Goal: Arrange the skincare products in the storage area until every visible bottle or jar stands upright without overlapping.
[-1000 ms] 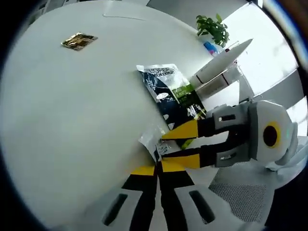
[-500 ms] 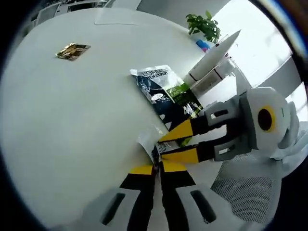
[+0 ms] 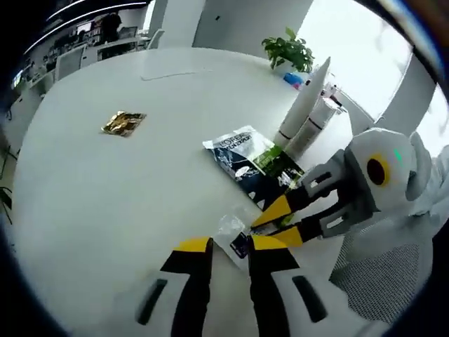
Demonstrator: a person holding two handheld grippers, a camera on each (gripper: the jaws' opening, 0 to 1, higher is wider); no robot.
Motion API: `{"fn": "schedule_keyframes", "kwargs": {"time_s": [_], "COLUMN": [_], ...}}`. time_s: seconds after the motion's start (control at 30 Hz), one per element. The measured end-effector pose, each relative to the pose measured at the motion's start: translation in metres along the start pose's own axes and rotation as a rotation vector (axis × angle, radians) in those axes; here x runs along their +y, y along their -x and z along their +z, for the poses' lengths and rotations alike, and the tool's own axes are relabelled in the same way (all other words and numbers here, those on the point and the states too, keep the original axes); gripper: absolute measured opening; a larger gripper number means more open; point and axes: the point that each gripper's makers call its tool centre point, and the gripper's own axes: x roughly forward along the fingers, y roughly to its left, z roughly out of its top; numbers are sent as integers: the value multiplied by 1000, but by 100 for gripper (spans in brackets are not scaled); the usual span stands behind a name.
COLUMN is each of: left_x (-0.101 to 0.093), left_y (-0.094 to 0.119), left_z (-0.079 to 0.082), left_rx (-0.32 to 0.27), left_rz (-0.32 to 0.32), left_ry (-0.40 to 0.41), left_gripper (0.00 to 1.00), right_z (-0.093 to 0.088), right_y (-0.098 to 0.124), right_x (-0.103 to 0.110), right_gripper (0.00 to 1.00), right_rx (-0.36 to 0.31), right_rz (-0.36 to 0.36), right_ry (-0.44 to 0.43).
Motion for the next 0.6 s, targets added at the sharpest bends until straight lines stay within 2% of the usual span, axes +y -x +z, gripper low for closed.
{"fn": "schedule_keyframes", "kwargs": {"time_s": [0.07,0.1,0.2,0.3,0.37,0.47,0.6], "left_x": [-11,-13,-12,-10,-10,-6,-4], "left_y": [-3,-4,-11,-11,-11,-13,-15], "left_z": [-2,-6,-15,-9,-8,-15,-17], "left_rx": [-8,8,44,19,25,64,72], "left_rz": [-46,-56,-35,-19,-15,-7,3], "left_ry": [-106,-123,-157,-181,-203,-266,-308], "left_gripper": [22,24,27,28,29,29,29], "right_z": [0,0,0,0,0,0,0], "right_y": [0,0,0,0,0,1,1], "right_x": [0,0,0,0,1,1,2], "right_gripper": [2,2,2,1,1,1,2], "right_rx": [0,-1,-2,-3,-4,-2,0], "right_rz": [0,0,-1,-2,-2,-5,-4], "right_ry": [-3,-3,-7,-6,-7,-10,-20]}}
